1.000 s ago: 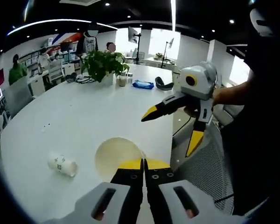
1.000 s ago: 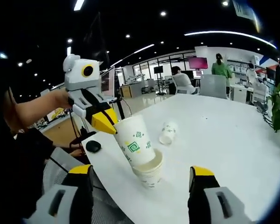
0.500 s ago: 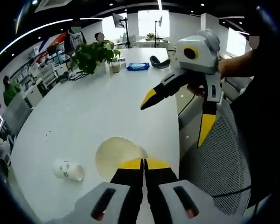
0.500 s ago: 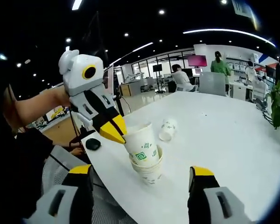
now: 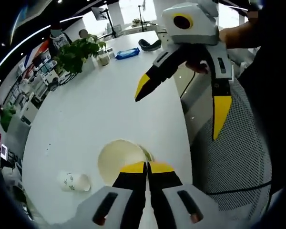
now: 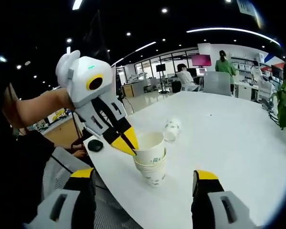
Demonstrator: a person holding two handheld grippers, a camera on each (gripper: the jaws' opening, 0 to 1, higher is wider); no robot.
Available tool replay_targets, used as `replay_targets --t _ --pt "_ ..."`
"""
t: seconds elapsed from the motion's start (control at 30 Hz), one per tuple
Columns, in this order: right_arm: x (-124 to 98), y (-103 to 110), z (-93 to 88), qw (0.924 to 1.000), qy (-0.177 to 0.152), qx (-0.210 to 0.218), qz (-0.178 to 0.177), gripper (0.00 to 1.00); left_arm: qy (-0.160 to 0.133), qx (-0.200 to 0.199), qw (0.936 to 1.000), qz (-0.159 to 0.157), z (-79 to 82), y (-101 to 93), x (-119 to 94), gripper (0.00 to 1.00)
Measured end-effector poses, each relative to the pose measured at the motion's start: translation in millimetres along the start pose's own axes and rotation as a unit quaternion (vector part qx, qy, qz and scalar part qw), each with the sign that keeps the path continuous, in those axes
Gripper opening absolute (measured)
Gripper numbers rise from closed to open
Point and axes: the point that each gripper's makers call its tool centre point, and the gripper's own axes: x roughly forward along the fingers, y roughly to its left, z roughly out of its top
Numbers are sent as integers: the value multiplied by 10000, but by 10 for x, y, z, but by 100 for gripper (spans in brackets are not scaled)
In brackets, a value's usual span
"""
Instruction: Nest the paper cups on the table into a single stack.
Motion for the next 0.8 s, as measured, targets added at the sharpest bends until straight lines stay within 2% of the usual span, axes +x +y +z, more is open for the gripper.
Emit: replay_targets --t 0.1,0.37,0.53,0.8 --pt "3 -4 -8 10000 -17 12 1 84 119 103 9999 -50 -47 -14 44 0" --pt "24 7 -90 10000 80 33 9 83 195 239 9994 -184 -63 -62 133 1" --pt "27 3 -104 9999 91 54 -2 83 100 144 9996 -201 -38 -44 142 3" --pt "16 -15 -120 9999 100 63 -33 82 151 235 9995 -168 -29 -46 76 9"
